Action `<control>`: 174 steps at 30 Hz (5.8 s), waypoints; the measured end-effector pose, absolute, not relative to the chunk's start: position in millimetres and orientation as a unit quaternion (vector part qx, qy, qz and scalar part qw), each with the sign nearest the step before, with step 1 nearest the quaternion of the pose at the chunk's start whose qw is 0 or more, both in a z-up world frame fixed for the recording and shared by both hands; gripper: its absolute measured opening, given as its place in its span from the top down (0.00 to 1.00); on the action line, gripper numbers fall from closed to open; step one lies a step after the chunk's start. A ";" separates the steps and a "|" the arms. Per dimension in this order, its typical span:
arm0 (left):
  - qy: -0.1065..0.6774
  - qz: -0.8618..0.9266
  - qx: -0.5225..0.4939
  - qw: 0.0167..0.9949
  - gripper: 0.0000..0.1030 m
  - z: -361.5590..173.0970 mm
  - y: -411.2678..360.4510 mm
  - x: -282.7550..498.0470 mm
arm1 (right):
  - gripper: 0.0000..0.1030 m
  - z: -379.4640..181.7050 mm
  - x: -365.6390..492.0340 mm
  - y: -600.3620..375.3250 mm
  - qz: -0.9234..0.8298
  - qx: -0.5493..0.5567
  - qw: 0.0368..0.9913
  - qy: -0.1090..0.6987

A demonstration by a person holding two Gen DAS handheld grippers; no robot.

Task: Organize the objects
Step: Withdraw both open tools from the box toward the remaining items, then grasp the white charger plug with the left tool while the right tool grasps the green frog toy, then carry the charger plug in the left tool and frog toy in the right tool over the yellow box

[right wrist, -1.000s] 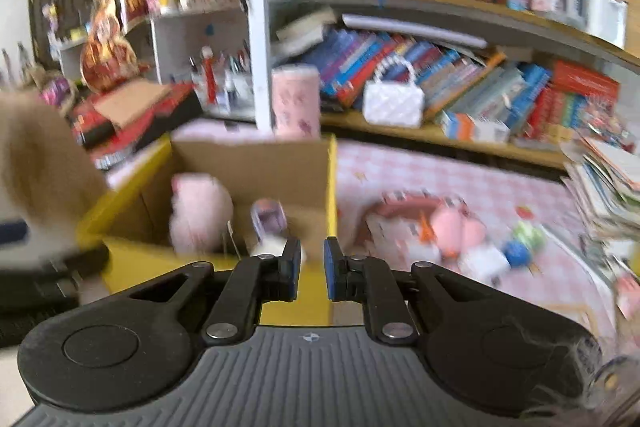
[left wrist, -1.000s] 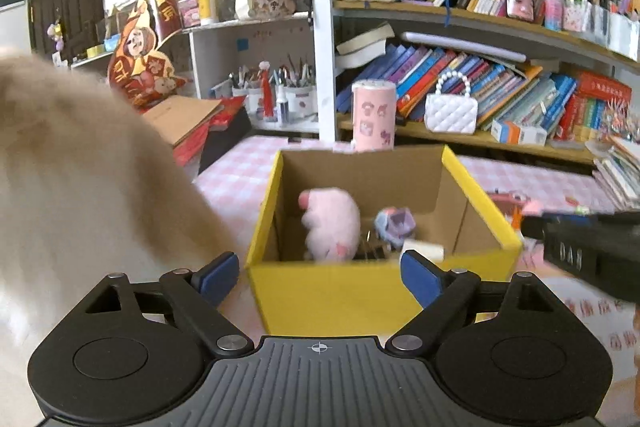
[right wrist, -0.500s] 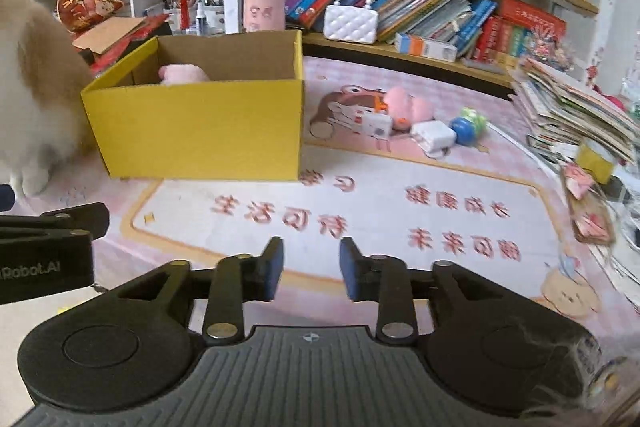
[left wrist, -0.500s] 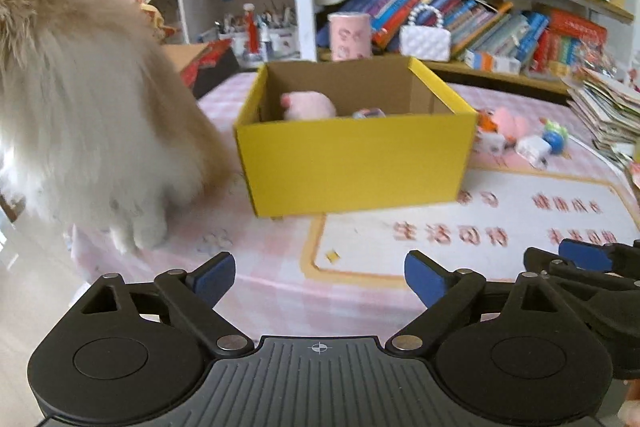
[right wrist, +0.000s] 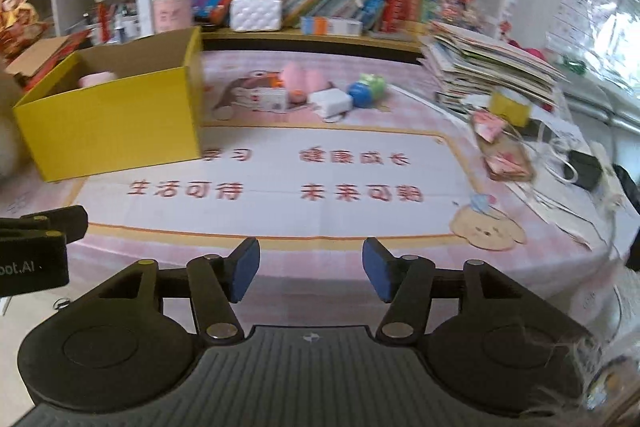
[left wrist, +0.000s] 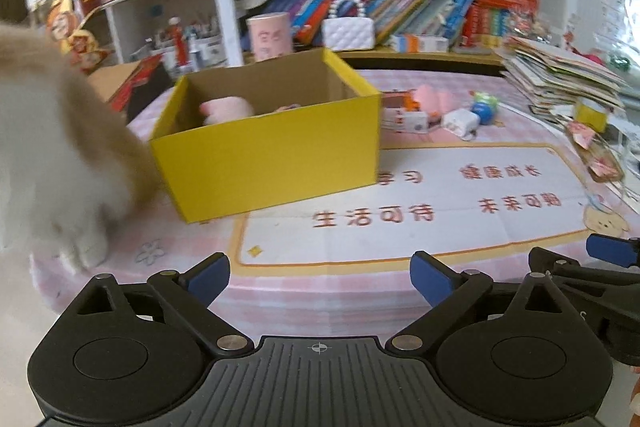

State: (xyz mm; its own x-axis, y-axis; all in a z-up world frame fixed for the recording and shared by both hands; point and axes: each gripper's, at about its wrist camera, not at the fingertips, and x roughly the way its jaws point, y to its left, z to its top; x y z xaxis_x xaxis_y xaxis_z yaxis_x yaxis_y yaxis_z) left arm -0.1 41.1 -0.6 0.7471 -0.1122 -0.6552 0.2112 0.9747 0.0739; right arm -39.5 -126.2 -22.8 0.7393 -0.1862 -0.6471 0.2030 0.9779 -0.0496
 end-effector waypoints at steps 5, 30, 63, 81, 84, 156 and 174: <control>0.347 -0.117 0.083 0.927 0.04 -2.5 18.0 4.2 | 0.40 -23.1 -44.4 -141.5 -0.126 0.014 0.928 0.349; 0.382 -0.147 0.082 0.909 0.04 -23.2 -65.0 67.8 | 0.30 -35.8 19.5 -217.0 -0.143 0.009 0.913 0.381; 0.381 -0.093 0.048 0.918 0.13 -29.8 -161.8 202.0 | 0.29 -20.3 206.7 -344.1 -0.061 0.055 0.935 0.344; 0.408 -0.086 0.023 0.908 0.22 -81.1 -218.3 274.4 | 0.21 -38.9 283.2 -361.9 0.006 0.050 0.927 0.371; 0.411 -0.080 0.017 0.908 0.22 -86.8 -219.6 280.8 | 0.20 -42.0 289.3 -363.1 0.009 0.054 0.925 0.376; 0.347 -0.028 -0.053 0.936 0.37 -6.1 95.9 15.5 | 0.65 -22.2 33.8 -67.2 0.108 0.010 0.914 0.392; 0.312 -0.033 -0.049 0.948 0.37 9.4 123.6 -15.9 | 0.65 -10.5 5.7 -39.1 0.103 -0.002 0.920 0.377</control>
